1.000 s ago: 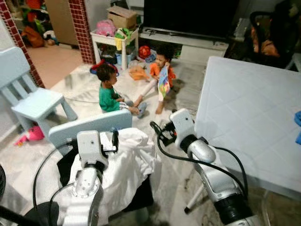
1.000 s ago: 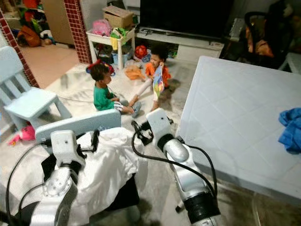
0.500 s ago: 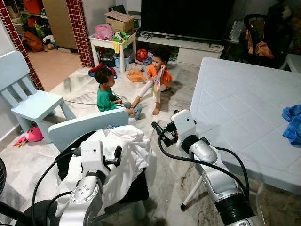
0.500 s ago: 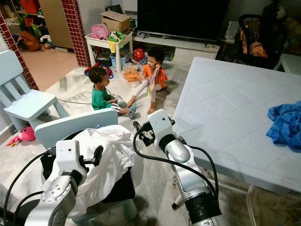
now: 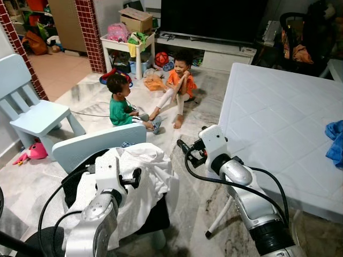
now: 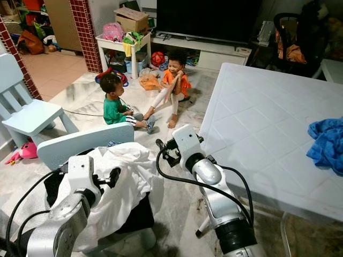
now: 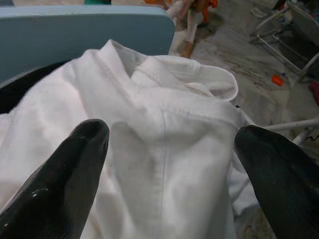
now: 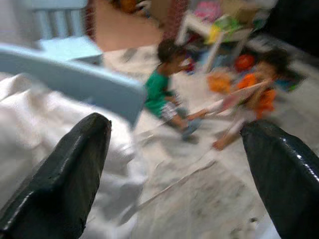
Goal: Hang hanger
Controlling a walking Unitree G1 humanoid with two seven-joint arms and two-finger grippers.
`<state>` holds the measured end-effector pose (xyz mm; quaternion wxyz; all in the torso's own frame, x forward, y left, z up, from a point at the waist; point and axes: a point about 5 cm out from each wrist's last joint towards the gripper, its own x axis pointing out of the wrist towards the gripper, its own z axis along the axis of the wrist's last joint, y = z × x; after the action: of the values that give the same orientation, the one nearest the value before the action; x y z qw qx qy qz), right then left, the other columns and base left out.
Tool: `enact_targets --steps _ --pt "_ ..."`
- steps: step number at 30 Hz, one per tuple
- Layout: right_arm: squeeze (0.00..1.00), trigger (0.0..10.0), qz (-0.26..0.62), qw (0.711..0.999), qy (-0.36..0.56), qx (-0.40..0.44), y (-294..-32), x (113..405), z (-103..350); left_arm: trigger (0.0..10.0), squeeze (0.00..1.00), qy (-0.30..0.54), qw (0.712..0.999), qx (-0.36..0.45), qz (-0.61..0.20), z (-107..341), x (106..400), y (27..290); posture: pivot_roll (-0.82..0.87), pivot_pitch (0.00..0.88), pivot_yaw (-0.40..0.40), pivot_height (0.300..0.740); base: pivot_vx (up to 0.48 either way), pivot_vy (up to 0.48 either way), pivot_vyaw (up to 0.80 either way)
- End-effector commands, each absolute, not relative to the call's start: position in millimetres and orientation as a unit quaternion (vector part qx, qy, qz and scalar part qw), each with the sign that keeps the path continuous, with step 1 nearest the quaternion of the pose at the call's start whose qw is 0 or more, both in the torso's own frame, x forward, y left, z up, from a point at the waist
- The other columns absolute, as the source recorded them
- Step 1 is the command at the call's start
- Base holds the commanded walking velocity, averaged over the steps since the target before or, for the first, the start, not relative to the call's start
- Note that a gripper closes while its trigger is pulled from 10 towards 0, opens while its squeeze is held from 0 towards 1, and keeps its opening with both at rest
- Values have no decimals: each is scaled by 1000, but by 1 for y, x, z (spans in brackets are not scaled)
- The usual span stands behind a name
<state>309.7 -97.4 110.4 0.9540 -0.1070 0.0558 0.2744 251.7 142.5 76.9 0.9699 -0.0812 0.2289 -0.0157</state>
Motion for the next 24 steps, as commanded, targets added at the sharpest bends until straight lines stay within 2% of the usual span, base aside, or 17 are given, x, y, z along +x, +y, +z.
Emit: enact_targets --steps 1,6,8,24 --pt "0 10000 336 933 76 -103 -95 299 108 10000 0 256 963 -85 -19 68 252 142 -18 0 -41 740 0 0 0" --pt "0 10000 386 910 114 -101 -104 289 102 10000 0 271 958 -88 -34 67 252 134 -23 0 -39 740 0 0 0" --pt "0 10000 420 891 138 -101 -107 283 99 10000 0 274 957 -86 -44 66 252 132 -25 0 -37 740 0 0 0" --pt "0 10000 447 874 146 -119 -101 275 99 10000 0 273 958 -67 -50 63 273 137 -34 0 -32 740 0 0 0"
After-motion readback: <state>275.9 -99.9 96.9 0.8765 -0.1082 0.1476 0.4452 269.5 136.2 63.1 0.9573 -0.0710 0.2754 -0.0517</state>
